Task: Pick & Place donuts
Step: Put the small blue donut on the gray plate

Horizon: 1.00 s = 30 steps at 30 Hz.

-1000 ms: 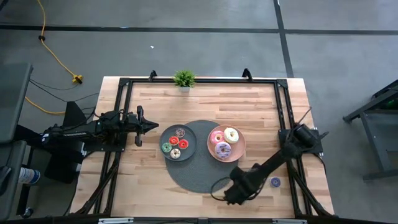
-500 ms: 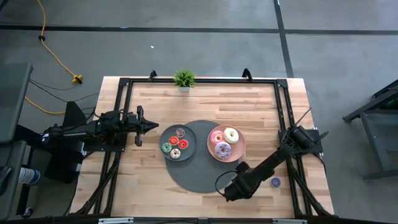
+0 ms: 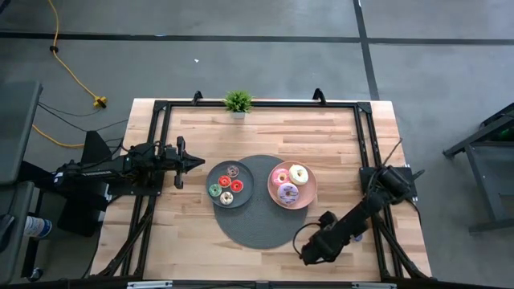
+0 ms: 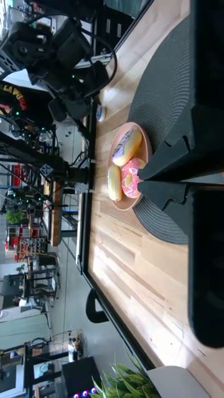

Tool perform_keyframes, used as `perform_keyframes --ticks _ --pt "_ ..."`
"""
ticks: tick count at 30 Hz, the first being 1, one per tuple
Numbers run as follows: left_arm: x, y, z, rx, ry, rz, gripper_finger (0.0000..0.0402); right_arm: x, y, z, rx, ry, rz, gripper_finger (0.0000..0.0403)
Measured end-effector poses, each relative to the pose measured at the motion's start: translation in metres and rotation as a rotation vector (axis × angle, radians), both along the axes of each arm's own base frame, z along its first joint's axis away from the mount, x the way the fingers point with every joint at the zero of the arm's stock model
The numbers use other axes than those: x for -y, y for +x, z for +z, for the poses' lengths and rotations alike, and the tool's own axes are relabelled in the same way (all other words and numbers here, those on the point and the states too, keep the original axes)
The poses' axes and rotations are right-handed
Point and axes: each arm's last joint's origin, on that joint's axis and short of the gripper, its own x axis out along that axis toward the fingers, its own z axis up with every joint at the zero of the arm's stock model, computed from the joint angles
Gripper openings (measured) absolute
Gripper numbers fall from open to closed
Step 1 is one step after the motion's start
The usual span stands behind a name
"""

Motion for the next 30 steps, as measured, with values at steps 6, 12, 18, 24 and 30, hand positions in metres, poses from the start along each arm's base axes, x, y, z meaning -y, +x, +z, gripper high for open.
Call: perform_keyframes --ticks 6,12,18,24,30 --pt "0.0 0.0 0.0 0.0 0.0 0.0 0.0002 -0.002 -0.007 -0.008 -0.025 0.024 -0.024 0.0204" --pt "0.0 0.0 0.0 0.0 0.0 0.0 0.0002 -0.001 -0.008 -0.01 -0.023 -0.011 -0.064 0.0204" --pt "0.0 0.0 0.0 0.0 0.0 0.0 0.0002 -0.004 -0.006 -0.02 -0.042 -0.006 -0.076 0.0204" --pt "0.0 0.0 0.0 0.0 0.0 0.0 0.0002 -0.006 -0.004 -0.032 -0.076 0.006 -0.097 0.0204" --pt "0.0 0.0 0.0 0.0 0.0 0.0 0.0002 -0.005 -0.002 -0.038 -0.095 0.007 -0.11 0.0204"
